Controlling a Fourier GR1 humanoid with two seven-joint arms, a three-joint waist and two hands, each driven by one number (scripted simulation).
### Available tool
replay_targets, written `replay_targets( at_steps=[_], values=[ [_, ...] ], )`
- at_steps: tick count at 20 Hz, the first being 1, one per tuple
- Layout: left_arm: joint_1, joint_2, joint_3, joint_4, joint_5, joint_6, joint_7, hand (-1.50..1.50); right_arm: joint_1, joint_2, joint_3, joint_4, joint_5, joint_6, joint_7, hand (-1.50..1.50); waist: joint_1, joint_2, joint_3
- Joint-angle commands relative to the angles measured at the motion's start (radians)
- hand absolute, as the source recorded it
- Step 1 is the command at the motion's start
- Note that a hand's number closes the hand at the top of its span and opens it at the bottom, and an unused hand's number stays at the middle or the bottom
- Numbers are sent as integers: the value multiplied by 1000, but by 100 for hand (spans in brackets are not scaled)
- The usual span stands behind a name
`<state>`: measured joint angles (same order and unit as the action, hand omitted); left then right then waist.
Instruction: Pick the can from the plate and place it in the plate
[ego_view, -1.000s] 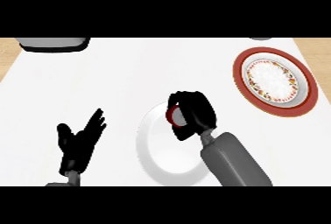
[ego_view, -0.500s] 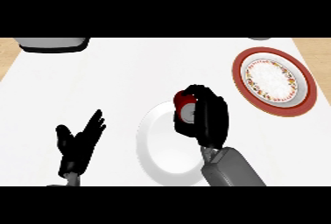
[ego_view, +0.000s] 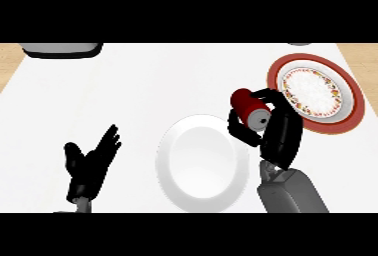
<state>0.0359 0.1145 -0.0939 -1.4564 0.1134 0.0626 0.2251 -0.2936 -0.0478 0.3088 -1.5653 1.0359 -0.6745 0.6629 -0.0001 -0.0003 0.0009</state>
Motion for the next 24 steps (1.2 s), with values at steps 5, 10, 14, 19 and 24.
replay_targets(
  at_steps=[5,10,14,19,24],
  values=[
    [-39,-50,-27,45,-39,28,-14,0,-59,-143,-226,227,-254,-158,-261,150,7,5,0],
    [-37,10,15,-35,9,-19,59,0,-123,-282,-368,382,-450,-165,-445,150,15,6,1],
    [-50,15,31,28,-1,-29,15,0,-238,-300,-458,629,-577,-185,-658,150,24,10,2],
    [1,-24,-6,8,-15,-22,-14,0,-340,-371,-592,845,-716,-103,-882,150,30,11,2],
    [-43,-3,1,-9,-10,-40,6,0,-440,-456,-628,1097,-690,-19,-807,150,58,22,2]
  ],
)
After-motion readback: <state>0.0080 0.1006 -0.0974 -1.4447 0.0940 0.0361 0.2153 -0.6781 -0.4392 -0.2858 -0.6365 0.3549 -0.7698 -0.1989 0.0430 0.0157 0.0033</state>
